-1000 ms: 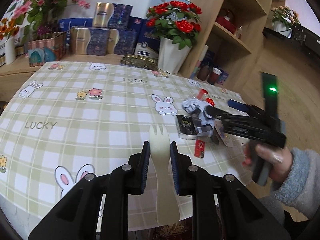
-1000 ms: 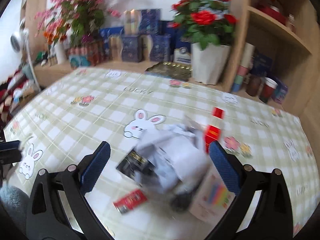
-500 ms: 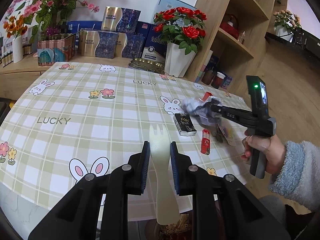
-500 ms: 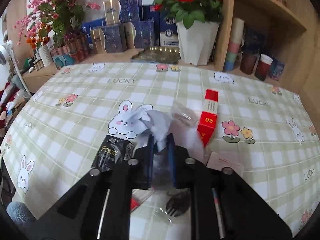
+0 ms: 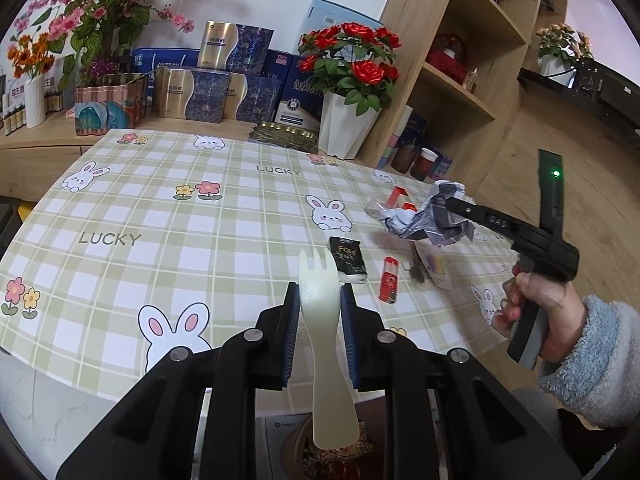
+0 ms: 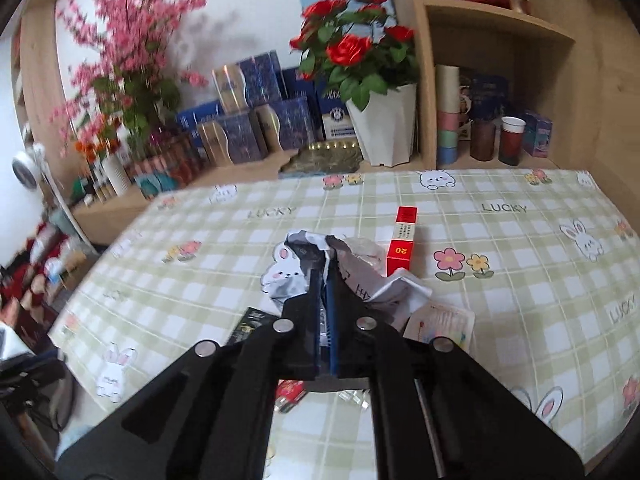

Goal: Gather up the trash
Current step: 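Carry the fork and plastic bag down into the bin with both tools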

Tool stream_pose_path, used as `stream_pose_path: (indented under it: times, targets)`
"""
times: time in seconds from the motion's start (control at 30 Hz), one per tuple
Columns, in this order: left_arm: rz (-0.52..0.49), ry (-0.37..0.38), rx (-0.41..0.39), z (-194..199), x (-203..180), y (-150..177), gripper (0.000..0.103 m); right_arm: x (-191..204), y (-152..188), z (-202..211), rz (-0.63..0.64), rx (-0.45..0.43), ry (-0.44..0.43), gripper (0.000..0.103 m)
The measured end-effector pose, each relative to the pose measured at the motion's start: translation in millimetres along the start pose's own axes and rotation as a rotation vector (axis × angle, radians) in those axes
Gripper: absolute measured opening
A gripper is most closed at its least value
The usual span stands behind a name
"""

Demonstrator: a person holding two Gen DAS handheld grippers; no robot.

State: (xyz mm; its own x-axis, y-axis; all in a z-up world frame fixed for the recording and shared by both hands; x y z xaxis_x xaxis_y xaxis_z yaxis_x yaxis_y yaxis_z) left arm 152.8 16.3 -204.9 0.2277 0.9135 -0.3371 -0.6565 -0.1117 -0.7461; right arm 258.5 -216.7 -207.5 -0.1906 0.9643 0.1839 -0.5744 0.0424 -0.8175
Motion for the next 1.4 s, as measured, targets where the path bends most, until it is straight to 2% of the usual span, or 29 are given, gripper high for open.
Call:
stream_pose_path:
  times: [0.33,0.6,0.7,0.83,1.0,1.23,1.3,1.4]
  targets:
    - [-0.024,0.046,0.007,21,-27,17,0.020,13,43,77,-0.014,-0.033,-0.058,0.007]
    - [-0.057,0.079,0.021,39,-50,36,0.020,45,103,134,0.067,-0.017,-0.116,0.007]
    - [-0.066,0.088,0.018,47,-57,43,0.020,52,132,145,0.071,0.020,-0.133,0.007]
    - [-0.074,0.090,0.024,52,-60,51,0.020,50,176,140,0.030,0.108,-0.141,0.007]
    - [-0.078,0.092,0.037,55,-65,61,0.020,47,214,124,0.000,0.203,-0.135,0.007]
    - [-0.087,0.097,0.046,55,-71,68,0.020,47,257,94,0.010,0.376,-0.093,0.007]
    - [-0.090,0.098,0.052,55,-72,70,0.020,52,267,88,0.020,0.419,-0.107,0.007]
    - [-0.093,0.096,0.059,54,-73,73,0.020,56,271,86,0.035,0.433,-0.109,0.007]
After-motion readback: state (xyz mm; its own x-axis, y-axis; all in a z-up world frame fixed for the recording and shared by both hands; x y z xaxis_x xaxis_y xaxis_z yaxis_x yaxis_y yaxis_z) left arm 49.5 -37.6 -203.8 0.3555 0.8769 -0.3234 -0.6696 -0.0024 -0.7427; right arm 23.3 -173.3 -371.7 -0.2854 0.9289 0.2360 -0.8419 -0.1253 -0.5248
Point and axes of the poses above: each gripper's, at about its wrist camera, not at the fingertips, and z roughly against the way its jaws point, x to its left, y to its underside, the point moved 8 cm from there along -z, roughly the way its jaws point, and after that the axes turned 2 degrees about z, right-handed, at the moved point
